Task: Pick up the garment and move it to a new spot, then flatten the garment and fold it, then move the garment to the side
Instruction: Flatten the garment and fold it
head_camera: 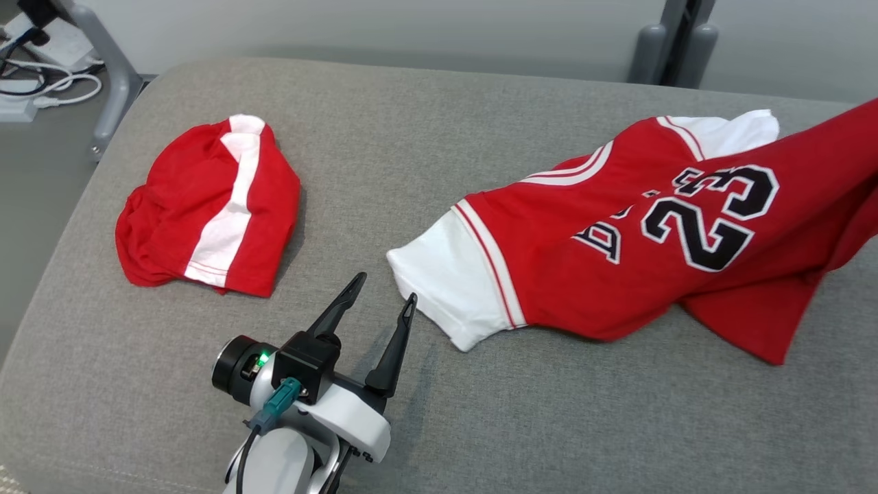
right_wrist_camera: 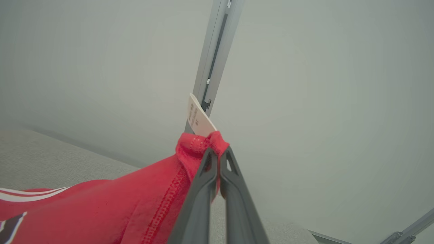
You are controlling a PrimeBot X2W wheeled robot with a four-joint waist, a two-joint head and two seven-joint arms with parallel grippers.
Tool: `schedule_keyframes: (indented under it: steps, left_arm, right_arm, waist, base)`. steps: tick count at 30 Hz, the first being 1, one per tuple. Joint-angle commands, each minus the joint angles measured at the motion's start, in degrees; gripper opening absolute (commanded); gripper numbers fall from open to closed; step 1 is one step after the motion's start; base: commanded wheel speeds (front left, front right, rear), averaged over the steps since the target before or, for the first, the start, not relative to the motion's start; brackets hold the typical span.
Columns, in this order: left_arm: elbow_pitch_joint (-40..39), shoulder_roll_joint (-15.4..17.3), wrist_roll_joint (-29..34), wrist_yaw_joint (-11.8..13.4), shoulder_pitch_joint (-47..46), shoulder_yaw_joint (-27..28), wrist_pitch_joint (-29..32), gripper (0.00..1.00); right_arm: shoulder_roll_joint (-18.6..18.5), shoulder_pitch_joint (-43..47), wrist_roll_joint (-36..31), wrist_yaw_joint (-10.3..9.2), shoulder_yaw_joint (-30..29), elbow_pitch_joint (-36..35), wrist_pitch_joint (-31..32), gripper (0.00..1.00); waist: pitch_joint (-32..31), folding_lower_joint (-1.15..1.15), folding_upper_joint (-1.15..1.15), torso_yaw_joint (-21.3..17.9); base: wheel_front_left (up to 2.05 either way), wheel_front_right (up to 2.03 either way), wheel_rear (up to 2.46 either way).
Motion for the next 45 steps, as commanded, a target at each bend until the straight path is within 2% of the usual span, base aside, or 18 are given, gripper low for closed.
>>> schedule_keyframes:
  steps: [1,6,7,8,15,21,26,34,39,45]
  left_arm:
    - [0.0,0.2,0.3,-0.3,-1.2,0.0,-0.2,1.0]
    - [-0.2,0.0,0.2,-0.7,-1.9,-0.6,-0.3,1.0]
    - [-0.3,-0.1,0.2,-0.7,-2.1,-0.7,-0.3,1.0]
    - [-0.4,-0.2,0.2,-0.7,-2.2,-0.8,-0.3,1.0]
    - [-0.1,-0.3,0.2,0.1,-1.9,-0.7,-0.3,1.0]
    - [0.0,-0.1,0.5,0.2,-1.6,0.0,-0.3,1.0]
    - [0.4,0.1,-0.1,0.3,-0.7,1.3,-0.3,1.0]
    - [1.1,0.1,-1.8,0.8,0.7,4.2,-0.2,1.0]
    - [4.2,0.6,-2.6,2.7,1.1,7.0,-0.2,1.0]
    - [11.3,1.8,-2.8,5.4,-1.7,9.1,0.5,1.0]
  right_arm:
    - [-1.2,-2.1,-0.6,-0.06,0.3,1.4,-0.8,0.0]
    - [-2.3,-9.7,-2.3,-0.06,0.8,10.2,-1.4,0.0]
    - [-2.3,-10.7,-3.2,-0.06,1.1,12.4,-1.4,0.93]
    - [-1.9,-11.5,-3.9,-0.05,1.7,14.6,-1.5,1.0]
    - [2.2,-13.6,-6.7,-0.05,5.5,25.5,-3.5,1.0]
    - [5.9,-11.4,-5.8,-0.05,6.7,27.0,-8.9,1.0]
    - [10.1,-6.8,-3.0,-0.05,5.9,23.6,-13.3,1.0]
    - [16.8,6.3,0.6,-0.05,4.0,13.3,-15.0,1.0]
    - [21.2,12.5,0.0,-0.05,3.4,8.1,-15.3,1.0]
    - [24.2,15.5,-1.4,-0.05,2.7,4.3,-15.2,1.0]
  waist:
    - [1.6,0.0,0.0,1.9]
    - [3.6,0.0,0.0,4.2]
    - [3.8,0.0,0.0,4.4]
    - [4.0,0.0,0.0,4.6]
    - [3.5,0.0,0.0,3.1]
    - [2.0,0.0,0.0,0.0]
    - [0.0,0.0,0.0,-3.8]
    - [-1.5,0.0,0.0,-9.6]
    - [-1.3,0.0,0.0,-12.3]
    - [-0.8,0.0,0.0,-14.4]
  base:
    - [0.0,0.0,0.0]
    - [0.0,0.0,0.0]
    - [0.0,0.0,0.0]
    - [0.0,0.0,0.0]
    - [0.0,0.0,0.0]
    - [0.0,0.0,0.0]
    - [0.0,0.0,0.0]
    - [0.0,0.0,0.0]
    - [0.0,0.0,0.0]
    - [0.0,0.0,0.0]
